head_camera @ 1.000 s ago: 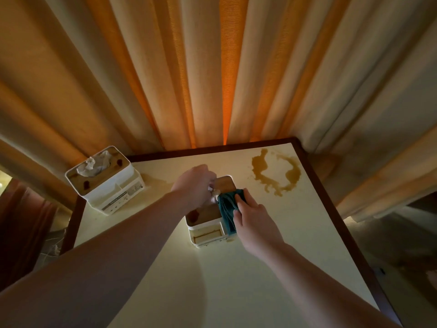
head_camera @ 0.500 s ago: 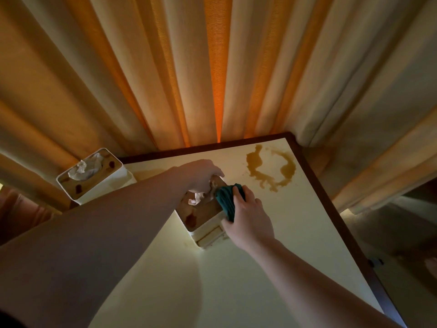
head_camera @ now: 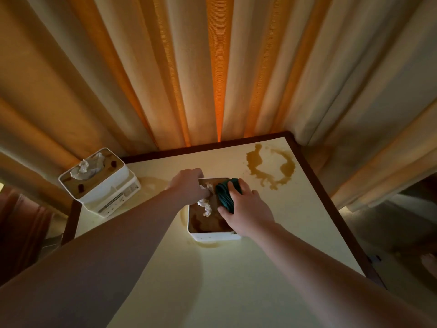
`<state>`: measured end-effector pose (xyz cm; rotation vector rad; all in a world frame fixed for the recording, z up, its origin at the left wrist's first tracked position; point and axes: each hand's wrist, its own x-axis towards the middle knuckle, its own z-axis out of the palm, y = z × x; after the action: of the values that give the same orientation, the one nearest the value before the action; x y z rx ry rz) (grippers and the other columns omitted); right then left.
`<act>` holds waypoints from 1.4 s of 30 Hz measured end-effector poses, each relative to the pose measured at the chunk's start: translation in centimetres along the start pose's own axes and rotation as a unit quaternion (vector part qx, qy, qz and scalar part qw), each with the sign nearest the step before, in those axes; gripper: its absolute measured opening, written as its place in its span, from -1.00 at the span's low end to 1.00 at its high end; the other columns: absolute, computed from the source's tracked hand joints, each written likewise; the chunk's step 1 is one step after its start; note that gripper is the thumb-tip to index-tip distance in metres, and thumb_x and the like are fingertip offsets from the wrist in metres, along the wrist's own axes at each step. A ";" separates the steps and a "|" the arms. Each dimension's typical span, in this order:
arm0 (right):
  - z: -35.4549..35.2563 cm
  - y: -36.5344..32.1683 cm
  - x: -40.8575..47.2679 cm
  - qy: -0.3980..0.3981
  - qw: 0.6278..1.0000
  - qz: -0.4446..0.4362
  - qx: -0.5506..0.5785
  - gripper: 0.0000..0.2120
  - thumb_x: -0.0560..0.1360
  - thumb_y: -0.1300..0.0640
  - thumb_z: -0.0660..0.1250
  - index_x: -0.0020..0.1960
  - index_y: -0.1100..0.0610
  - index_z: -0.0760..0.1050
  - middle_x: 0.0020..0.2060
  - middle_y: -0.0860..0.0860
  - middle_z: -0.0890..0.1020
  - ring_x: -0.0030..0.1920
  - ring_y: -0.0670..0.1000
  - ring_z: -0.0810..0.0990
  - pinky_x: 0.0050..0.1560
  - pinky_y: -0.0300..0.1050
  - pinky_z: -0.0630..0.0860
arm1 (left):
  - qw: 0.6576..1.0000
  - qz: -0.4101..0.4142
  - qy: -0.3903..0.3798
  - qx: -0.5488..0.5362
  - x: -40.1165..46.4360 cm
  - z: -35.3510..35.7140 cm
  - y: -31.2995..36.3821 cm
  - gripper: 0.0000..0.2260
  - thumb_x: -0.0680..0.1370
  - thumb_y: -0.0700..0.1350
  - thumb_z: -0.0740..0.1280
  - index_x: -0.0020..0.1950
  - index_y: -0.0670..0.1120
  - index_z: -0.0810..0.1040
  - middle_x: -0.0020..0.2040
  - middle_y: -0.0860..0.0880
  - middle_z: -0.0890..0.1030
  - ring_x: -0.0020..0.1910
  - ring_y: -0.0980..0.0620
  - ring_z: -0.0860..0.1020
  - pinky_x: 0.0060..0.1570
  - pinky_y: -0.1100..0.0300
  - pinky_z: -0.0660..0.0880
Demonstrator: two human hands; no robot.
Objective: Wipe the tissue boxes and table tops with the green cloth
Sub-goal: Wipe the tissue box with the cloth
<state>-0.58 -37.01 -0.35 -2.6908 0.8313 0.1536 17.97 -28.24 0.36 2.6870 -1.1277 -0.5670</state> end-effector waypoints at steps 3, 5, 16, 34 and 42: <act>0.5 0.2 -3.0 -0.006 0.999 -0.025 -0.032 -0.28 0.63 -0.34 0.12 0.66 -0.02 0.06 0.62 0.04 0.07 0.36 0.15 0.40 0.18 0.03 0.60 | 1.000 -0.005 -0.003 -0.012 0.1 0.1 -0.1 -0.58 0.42 0.16 0.53 0.17 0.02 0.54 0.05 -0.05 0.61 -0.01 -0.08 0.56 -0.08 0.04 0.58; 1.1 0.2 -4.7 -0.012 0.999 -0.032 -0.040 -0.30 0.64 -0.34 0.08 0.65 -0.02 0.08 0.61 0.03 0.07 0.33 0.15 0.41 0.15 0.04 0.61 | 1.000 -0.004 -0.004 -0.019 0.1 0.2 -0.2 -0.54 0.38 0.20 0.57 0.13 0.03 0.53 0.02 -0.03 0.61 -0.02 -0.06 0.55 -0.11 0.05 0.56; 1.3 -0.6 -1.5 0.004 1.000 0.003 -0.025 -0.27 0.63 -0.40 -0.11 0.68 -0.05 -0.04 0.66 0.03 -0.06 0.44 0.20 0.31 0.22 0.10 0.60 | 1.000 -0.007 -0.004 -0.015 0.0 0.1 0.0 -0.61 0.45 0.12 0.52 0.17 0.03 0.52 0.07 -0.04 0.62 0.00 -0.07 0.54 -0.13 0.08 0.53; 1.5 -1.7 -5.6 -0.012 0.998 -0.007 -0.061 -0.41 0.71 -0.21 -0.03 0.66 0.03 0.08 0.63 0.08 -0.02 0.28 0.15 0.39 0.16 0.00 0.58 | 0.998 -0.023 -0.008 -0.052 0.1 0.5 -0.3 -0.52 0.35 0.19 0.61 0.13 0.06 0.51 0.04 0.01 0.58 -0.03 -0.05 0.54 -0.12 0.06 0.56; 0.5 -1.6 2.6 0.013 0.999 0.009 -0.045 -0.40 0.72 -0.18 -0.05 0.69 0.02 -0.04 0.67 0.06 -0.02 0.46 0.25 0.30 0.28 0.10 0.52 | 0.998 -0.022 0.014 -0.057 -0.3 0.7 -0.2 -0.65 0.49 0.01 0.48 0.25 0.05 0.53 0.13 -0.03 0.60 -0.01 -0.06 0.56 -0.06 0.05 0.59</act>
<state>2.47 -37.01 -0.85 -2.7745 0.8779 0.1630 17.63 -27.87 -0.28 2.6191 -1.0009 -0.5805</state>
